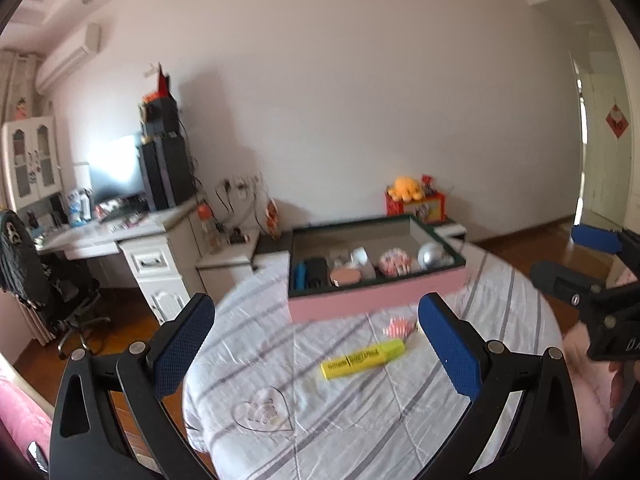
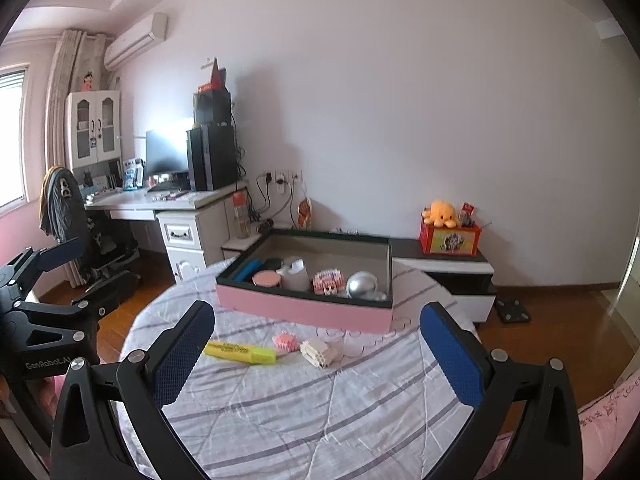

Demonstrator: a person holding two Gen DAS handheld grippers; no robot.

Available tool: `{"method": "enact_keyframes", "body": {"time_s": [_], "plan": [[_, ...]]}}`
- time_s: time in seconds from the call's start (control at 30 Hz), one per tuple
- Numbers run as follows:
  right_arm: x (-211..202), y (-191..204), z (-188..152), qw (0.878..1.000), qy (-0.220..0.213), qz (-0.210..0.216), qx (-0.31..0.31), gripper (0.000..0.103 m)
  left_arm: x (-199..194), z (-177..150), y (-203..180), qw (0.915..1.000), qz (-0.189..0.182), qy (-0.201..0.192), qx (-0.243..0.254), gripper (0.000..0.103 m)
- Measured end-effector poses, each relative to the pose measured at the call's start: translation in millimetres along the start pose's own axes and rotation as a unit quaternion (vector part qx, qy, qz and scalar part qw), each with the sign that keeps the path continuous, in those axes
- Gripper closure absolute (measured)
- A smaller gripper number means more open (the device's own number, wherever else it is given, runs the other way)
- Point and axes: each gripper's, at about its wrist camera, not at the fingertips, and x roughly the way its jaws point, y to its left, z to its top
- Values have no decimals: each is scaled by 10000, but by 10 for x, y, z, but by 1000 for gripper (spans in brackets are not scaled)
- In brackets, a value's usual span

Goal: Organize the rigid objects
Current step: 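Withdraw both tools from the box back toward the remaining items, then grasp the yellow highlighter with the left tool while the right tool grasps the white block piece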

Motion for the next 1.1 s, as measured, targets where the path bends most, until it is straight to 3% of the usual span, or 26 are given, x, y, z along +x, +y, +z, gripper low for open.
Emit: {"method": "enact_keyframes", "body": {"time_s": [0.17,0.37,0.63,0.77,0.83,0.9,1.0,1.1], "plan": [[358,-149,-169,9991,404,-40,125,0,461,-245,7,9976,-202,650,106,0],[779,-278,-410,9956,908,0,230,0,1045,-553,12,9881,-468,1437,291,0],[1279,-329,-648,9882,1520,85,154,0,1588,-725,-162,9724,-816,1968,948,0],[1399,-336,-696,9859,1661,140,111,0,1724,-685,-247,9667,-991,2016,1224,1],[1429,-348,-704,9854,1693,143,96,0,1752,-656,-269,9660,-1072,2005,1234,12],[1460,-357,-692,9849,1724,151,77,0,1769,-651,-283,9639,-1242,2065,1134,52],[1507,-354,-682,9838,1789,134,15,0,1727,-657,-312,9641,-1304,2056,1058,73],[1578,-324,-665,9815,1905,160,-82,0,1673,-675,-267,9674,-1250,2040,831,77]]}}
